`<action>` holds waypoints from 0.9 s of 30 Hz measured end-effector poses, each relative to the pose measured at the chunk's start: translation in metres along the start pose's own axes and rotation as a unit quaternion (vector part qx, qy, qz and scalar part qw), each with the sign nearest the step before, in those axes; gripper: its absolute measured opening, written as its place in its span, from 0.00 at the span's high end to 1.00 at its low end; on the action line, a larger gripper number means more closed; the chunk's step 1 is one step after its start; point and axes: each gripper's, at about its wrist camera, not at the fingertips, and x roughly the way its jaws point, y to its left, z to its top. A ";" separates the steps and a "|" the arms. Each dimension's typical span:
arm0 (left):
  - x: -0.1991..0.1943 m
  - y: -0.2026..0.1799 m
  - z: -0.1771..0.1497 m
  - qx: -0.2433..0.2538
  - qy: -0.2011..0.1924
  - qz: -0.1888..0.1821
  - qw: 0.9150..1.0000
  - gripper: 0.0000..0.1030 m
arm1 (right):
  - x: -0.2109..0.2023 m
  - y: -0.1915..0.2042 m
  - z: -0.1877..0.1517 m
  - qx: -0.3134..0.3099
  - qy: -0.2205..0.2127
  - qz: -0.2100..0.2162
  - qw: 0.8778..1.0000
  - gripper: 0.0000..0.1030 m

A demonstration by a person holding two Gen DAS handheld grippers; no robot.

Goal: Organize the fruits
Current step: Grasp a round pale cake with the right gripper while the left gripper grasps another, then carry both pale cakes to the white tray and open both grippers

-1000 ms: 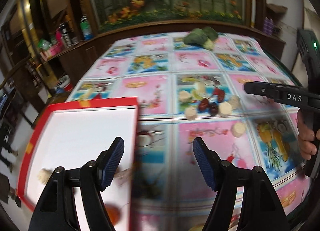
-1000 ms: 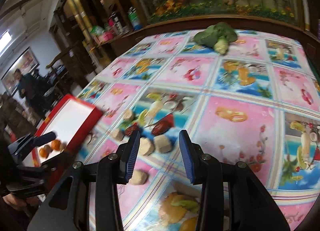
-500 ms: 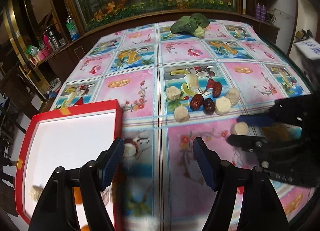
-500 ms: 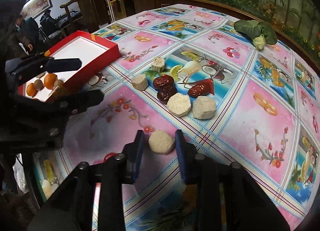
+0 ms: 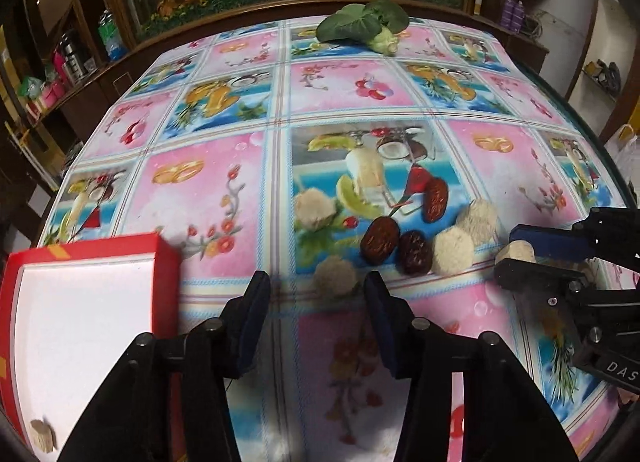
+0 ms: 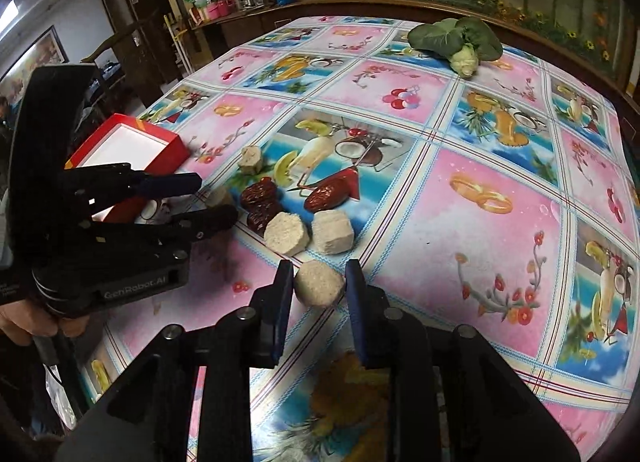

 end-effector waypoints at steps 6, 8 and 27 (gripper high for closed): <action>-0.001 -0.006 0.002 0.004 -0.008 -0.027 1.000 0.79 | -0.007 -0.006 0.004 0.021 -0.018 0.004 1.000 0.73; -0.001 -0.007 0.002 0.006 -0.010 -0.026 1.000 0.79 | -0.008 -0.008 0.004 0.026 -0.020 0.007 0.999 0.73; -0.152 0.070 -0.053 -0.087 -0.166 0.077 0.979 0.79 | -0.025 0.077 0.033 0.044 -0.123 0.105 0.986 0.72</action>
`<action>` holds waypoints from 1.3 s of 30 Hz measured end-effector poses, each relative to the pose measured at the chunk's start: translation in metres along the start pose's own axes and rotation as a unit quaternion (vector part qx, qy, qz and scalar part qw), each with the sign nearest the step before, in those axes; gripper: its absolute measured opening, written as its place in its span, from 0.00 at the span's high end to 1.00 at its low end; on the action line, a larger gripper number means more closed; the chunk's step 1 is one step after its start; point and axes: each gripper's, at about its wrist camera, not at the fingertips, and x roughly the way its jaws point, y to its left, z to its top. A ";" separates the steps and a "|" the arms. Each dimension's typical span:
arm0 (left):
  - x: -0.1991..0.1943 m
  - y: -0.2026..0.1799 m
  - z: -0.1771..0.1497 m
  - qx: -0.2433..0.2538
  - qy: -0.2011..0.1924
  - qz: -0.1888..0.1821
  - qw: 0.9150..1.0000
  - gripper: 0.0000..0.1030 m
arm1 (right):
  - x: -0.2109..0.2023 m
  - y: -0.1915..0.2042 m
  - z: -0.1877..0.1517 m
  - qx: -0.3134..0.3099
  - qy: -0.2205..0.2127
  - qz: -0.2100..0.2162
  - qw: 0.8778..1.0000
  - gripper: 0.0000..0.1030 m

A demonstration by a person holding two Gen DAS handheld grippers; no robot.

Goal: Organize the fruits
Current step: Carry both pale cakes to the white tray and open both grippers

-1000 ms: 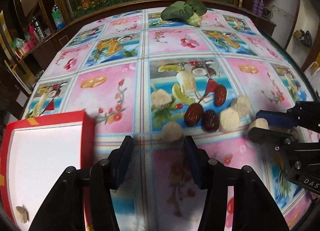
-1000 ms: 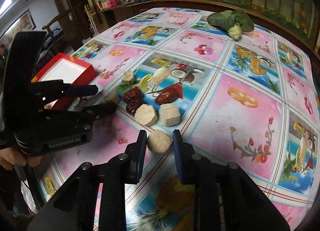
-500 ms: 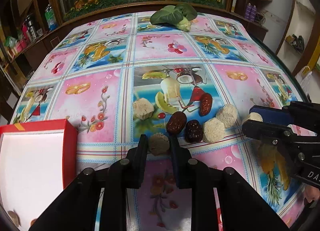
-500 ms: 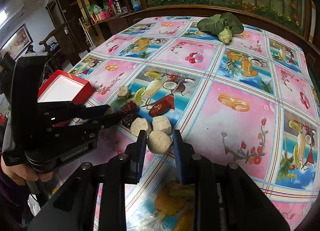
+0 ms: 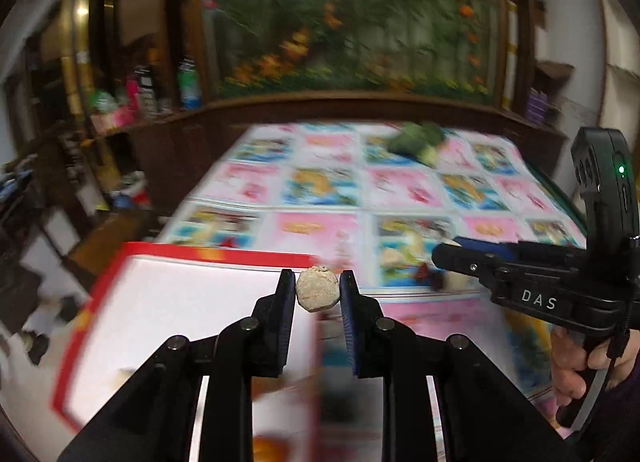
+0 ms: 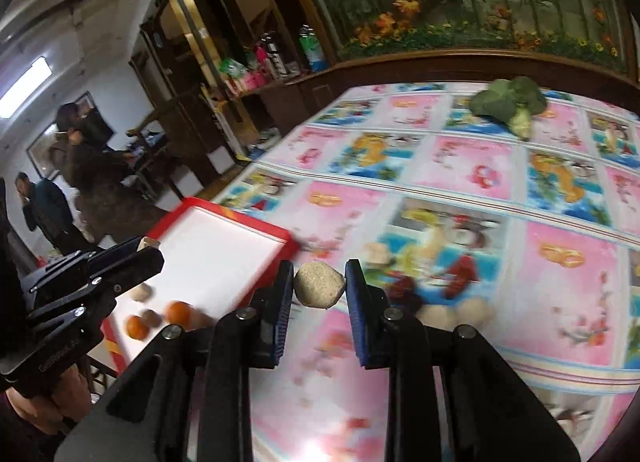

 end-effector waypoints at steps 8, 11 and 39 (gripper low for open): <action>-0.006 0.082 -0.027 -0.045 0.016 0.111 0.993 0.79 | 0.059 0.099 -0.015 -0.026 0.042 0.077 0.996 0.72; 0.007 0.103 -0.042 -0.055 0.037 0.145 0.987 0.79 | 0.081 0.122 -0.025 -0.042 0.070 0.076 0.994 0.72; 0.026 0.121 -0.071 -0.054 0.060 0.180 0.980 0.79 | 0.097 0.136 -0.041 -0.077 0.087 0.074 0.990 0.72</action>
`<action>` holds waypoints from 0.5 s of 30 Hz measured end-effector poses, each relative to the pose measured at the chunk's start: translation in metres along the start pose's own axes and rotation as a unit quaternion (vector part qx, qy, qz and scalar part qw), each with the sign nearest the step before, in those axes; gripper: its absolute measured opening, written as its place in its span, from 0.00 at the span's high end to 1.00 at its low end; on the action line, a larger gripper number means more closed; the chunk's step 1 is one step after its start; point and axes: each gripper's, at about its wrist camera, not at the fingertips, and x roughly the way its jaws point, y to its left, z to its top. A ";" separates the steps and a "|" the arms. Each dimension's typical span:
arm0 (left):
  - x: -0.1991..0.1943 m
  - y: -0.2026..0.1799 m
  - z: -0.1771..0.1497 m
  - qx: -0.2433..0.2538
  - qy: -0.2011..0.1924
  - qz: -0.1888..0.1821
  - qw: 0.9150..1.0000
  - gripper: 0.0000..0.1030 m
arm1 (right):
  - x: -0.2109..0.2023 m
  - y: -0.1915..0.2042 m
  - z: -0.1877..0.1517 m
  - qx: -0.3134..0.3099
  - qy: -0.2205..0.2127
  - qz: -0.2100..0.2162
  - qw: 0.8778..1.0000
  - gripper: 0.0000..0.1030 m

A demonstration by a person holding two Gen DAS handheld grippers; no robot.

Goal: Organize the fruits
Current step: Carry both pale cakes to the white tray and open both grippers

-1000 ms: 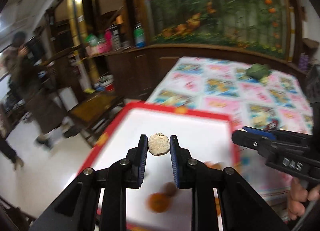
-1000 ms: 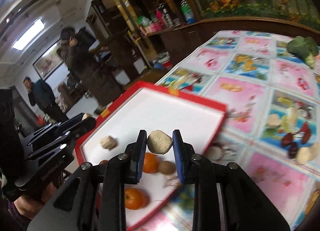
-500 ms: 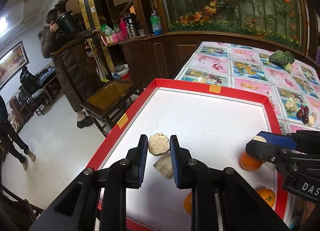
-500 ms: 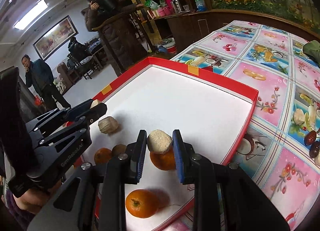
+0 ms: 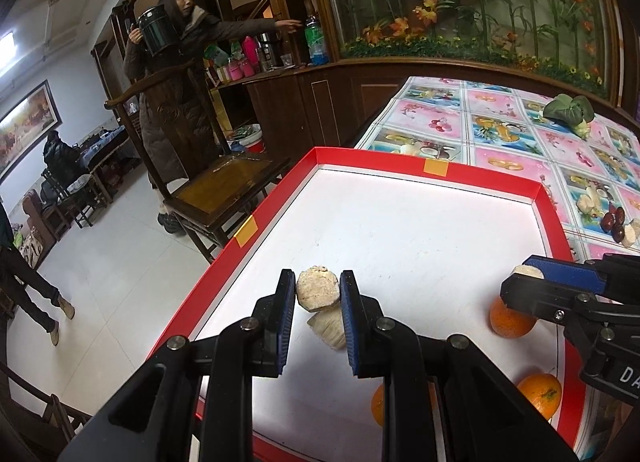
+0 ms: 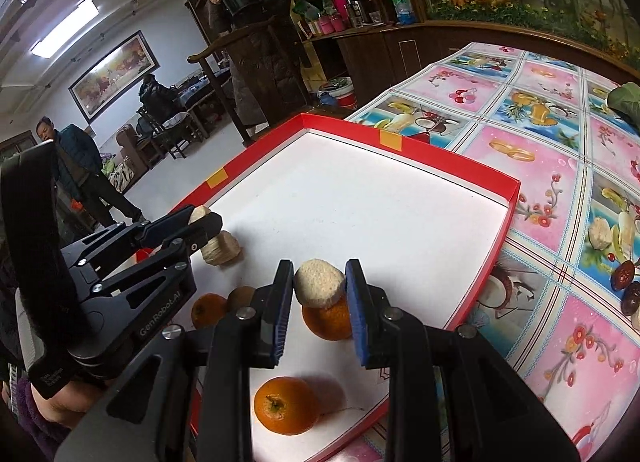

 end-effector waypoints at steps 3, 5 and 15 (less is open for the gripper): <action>0.000 0.000 -0.001 -0.001 0.002 0.004 1.000 0.79 | -0.001 0.002 -0.001 -0.001 0.002 0.008 1.000 0.71; 0.000 0.000 -0.002 -0.001 0.002 0.006 1.000 0.79 | -0.002 0.003 -0.001 -0.001 0.001 0.014 1.000 0.66; 0.000 0.000 -0.002 -0.003 0.002 0.018 1.000 0.77 | -0.012 0.001 -0.001 0.005 -0.018 0.023 1.000 0.62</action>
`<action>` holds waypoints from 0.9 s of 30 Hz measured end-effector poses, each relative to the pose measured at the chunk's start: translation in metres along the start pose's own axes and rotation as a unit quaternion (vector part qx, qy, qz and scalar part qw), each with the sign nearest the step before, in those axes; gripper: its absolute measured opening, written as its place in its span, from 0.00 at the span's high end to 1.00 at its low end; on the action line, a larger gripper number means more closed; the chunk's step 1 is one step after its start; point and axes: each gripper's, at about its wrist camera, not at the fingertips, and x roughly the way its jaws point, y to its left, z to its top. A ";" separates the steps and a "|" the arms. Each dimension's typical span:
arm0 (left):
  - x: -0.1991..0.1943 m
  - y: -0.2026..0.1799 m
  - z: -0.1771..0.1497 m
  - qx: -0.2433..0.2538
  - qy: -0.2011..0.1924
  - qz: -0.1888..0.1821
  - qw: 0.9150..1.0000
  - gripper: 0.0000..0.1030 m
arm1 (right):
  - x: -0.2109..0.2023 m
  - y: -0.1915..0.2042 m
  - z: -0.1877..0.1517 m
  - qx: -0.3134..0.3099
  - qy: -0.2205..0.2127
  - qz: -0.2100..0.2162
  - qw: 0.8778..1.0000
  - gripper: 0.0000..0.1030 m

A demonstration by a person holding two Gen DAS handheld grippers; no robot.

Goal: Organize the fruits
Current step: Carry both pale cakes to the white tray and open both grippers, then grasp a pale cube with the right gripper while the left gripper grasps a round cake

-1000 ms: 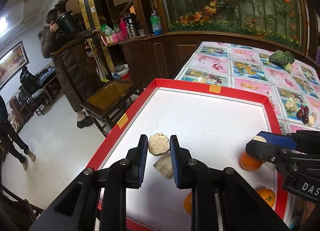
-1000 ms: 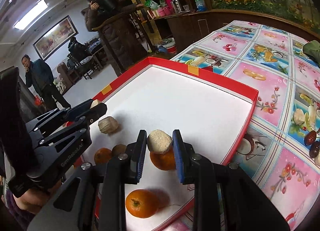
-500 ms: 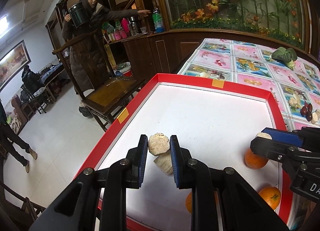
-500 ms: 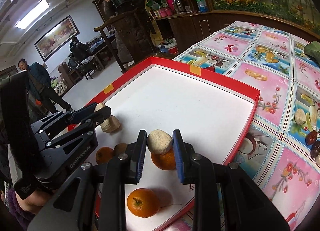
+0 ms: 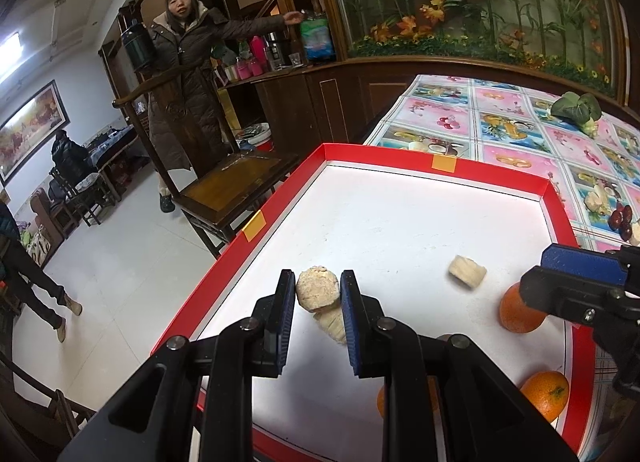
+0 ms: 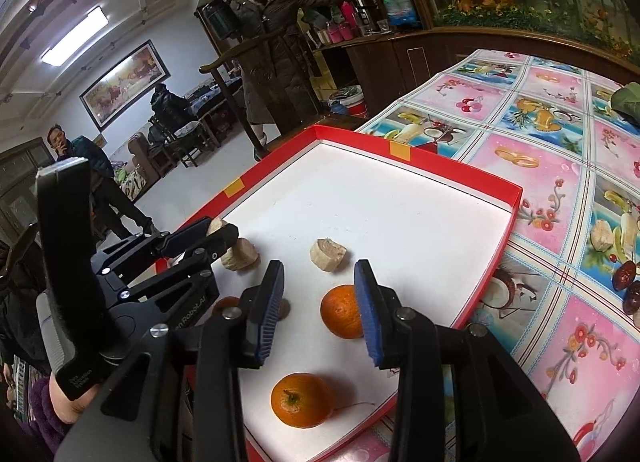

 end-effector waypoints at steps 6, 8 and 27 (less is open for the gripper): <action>-0.002 -0.001 0.001 -0.005 -0.002 0.014 1.000 0.47 | -0.006 -0.009 0.001 0.010 -0.006 -0.007 1.000 0.62; -0.005 -0.003 0.002 -0.008 -0.003 0.017 1.000 0.33 | -0.013 -0.017 0.002 0.019 -0.010 -0.013 1.000 0.62; -0.049 -0.156 0.018 0.135 -0.013 -0.174 0.975 0.28 | -0.145 -0.203 -0.032 0.070 -0.031 -0.205 0.976 0.63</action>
